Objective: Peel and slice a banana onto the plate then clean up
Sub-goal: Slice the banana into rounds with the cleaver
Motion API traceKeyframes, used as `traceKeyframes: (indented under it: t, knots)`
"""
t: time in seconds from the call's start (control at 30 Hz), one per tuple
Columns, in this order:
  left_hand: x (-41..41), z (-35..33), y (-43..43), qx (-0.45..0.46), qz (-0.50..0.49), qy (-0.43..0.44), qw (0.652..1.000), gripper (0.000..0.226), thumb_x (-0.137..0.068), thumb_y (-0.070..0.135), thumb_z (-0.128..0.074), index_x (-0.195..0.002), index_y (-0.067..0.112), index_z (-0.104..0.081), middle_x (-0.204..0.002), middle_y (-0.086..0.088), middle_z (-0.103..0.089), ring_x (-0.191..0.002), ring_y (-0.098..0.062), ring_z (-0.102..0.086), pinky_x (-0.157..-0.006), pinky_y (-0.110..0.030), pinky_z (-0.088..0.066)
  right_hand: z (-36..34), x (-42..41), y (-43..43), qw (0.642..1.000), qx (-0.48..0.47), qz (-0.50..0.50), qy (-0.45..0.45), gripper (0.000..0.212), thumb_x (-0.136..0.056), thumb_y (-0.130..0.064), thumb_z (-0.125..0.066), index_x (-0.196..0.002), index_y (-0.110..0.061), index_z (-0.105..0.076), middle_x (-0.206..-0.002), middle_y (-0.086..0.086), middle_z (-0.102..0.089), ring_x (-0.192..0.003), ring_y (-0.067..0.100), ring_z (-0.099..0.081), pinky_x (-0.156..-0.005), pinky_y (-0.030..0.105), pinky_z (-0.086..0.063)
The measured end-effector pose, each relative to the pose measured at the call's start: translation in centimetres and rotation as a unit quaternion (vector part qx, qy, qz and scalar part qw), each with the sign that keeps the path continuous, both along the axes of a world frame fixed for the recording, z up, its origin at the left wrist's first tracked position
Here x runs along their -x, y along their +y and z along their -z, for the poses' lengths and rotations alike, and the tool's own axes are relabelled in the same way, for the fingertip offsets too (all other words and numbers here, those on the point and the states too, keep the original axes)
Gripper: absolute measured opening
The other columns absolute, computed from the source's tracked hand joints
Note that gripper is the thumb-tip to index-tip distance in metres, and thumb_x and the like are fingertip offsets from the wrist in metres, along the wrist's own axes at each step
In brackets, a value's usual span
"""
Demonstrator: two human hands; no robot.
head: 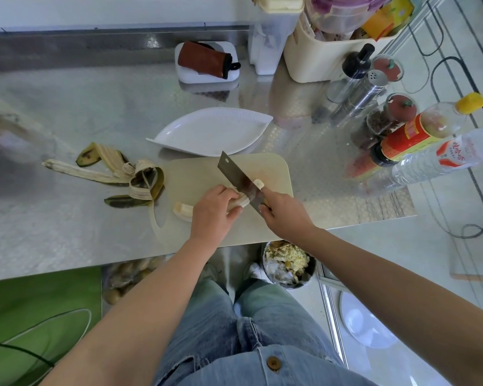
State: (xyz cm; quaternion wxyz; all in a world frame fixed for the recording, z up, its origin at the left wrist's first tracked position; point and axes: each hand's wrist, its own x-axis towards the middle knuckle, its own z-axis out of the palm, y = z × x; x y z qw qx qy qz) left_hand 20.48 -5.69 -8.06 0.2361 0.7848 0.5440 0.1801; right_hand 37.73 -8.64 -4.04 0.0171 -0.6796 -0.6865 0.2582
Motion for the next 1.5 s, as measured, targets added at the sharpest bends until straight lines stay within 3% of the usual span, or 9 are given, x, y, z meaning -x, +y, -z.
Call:
traceKeyframes:
  t: [0.2, 0.4, 0.5, 0.8, 0.93, 1.13, 1.33, 1.5]
  knots:
    - [0.0, 0.0, -0.1, 0.001, -0.001, -0.002, 1.0, 0.023, -0.074, 0.021, -0.077, -0.094, 0.015, -0.067, -0.09, -0.001, -0.062, -0.082, -0.021, -0.058, -0.067, -0.031, -0.045, 0.5, 0.1, -0.1, 1.0, 0.015, -0.004, -0.009, 0.023, -0.097, -0.021, -0.042, -0.116, -0.01, -0.048, -0.094, 0.011, -0.062, -0.086, 0.034, -0.058, -0.061, 0.034, -0.039]
    - [-0.1, -0.2, -0.1, 0.005, -0.004, -0.012, 1.0, 0.023, -0.074, 0.02, -0.077, -0.094, 0.016, -0.068, -0.089, 0.0, -0.064, -0.08, -0.021, -0.058, -0.067, -0.034, -0.048, -0.8, -0.8, 0.1, 0.999, -0.027, 0.012, 0.022, 0.017, -0.095, -0.019, -0.046, -0.108, -0.008, -0.05, -0.073, 0.0, -0.046, -0.067, 0.029, -0.049, -0.055, 0.033, -0.036]
    - [-0.1, -0.2, 0.0, 0.003, -0.003, -0.013, 1.0, 0.023, -0.073, 0.019, -0.077, -0.094, 0.015, -0.068, -0.089, -0.001, -0.064, -0.079, -0.021, -0.059, -0.067, -0.033, -0.048, -1.4, -1.4, 0.3, 0.999, -0.028, 0.001, 0.02, 0.014, -0.094, -0.02, -0.047, -0.103, -0.009, -0.05, -0.07, -0.001, -0.044, -0.067, 0.031, -0.051, -0.057, 0.038, -0.042]
    - [-0.1, -0.2, 0.0, -0.001, -0.002, -0.009, 1.0, 0.023, -0.073, 0.019, -0.077, -0.094, 0.016, -0.068, -0.088, -0.001, -0.064, -0.08, -0.021, -0.059, -0.067, -0.033, -0.048, -1.8, -1.2, 0.3, 1.0, -0.022, -0.016, 0.01, 0.014, -0.094, -0.02, -0.047, -0.103, -0.01, -0.05, -0.068, -0.001, -0.043, -0.065, 0.03, -0.048, -0.058, 0.039, -0.045]
    - [-0.1, -0.2, 0.0, 0.003, -0.005, -0.013, 1.0, 0.022, -0.074, 0.02, -0.077, -0.094, 0.016, -0.068, -0.087, 0.0, -0.064, -0.08, -0.022, -0.059, -0.067, -0.033, -0.047, -1.5, -1.1, 0.2, 1.0, -0.003, -0.022, 0.0, 0.024, -0.095, -0.02, -0.046, -0.116, -0.009, -0.05, -0.07, 0.001, -0.046, -0.071, 0.035, -0.055, -0.058, 0.036, -0.043]
    - [-0.1, -0.1, -0.2, 0.001, -0.002, -0.009, 1.0, 0.023, -0.075, 0.021, -0.076, -0.096, 0.016, -0.067, -0.089, 0.0, -0.062, -0.081, -0.02, -0.057, -0.066, -0.03, -0.045, -0.4, -0.9, -1.0, 1.0, 0.02, -0.013, 0.002, 0.014, -0.096, -0.02, -0.045, -0.103, -0.009, -0.049, -0.075, 0.002, -0.047, -0.074, 0.032, -0.056, -0.059, 0.036, -0.043]
    - [0.1, -0.2, -0.4, -0.004, 0.003, -0.001, 1.0, 0.027, -0.073, 0.017, -0.076, -0.098, 0.015, -0.066, -0.089, -0.002, -0.063, -0.081, -0.022, -0.057, -0.068, -0.03, -0.045, -1.2, -1.2, -0.1, 0.999, -0.023, 0.006, 0.025, 0.019, -0.095, -0.021, -0.047, -0.11, -0.01, -0.052, -0.069, 0.0, -0.047, -0.063, 0.026, -0.048, -0.055, 0.035, -0.043]
    - [0.5, -0.6, -0.3, -0.018, 0.009, -0.012, 1.0, 0.026, -0.071, 0.014, -0.077, -0.094, 0.012, -0.066, -0.086, -0.004, -0.063, -0.075, -0.022, -0.057, -0.066, -0.029, -0.044, -1.3, -1.5, 0.5, 0.999, -0.017, -0.012, 0.029, 0.015, -0.094, -0.02, -0.048, -0.104, -0.01, -0.052, -0.067, 0.0, -0.047, -0.062, 0.029, -0.05, -0.054, 0.036, -0.045]
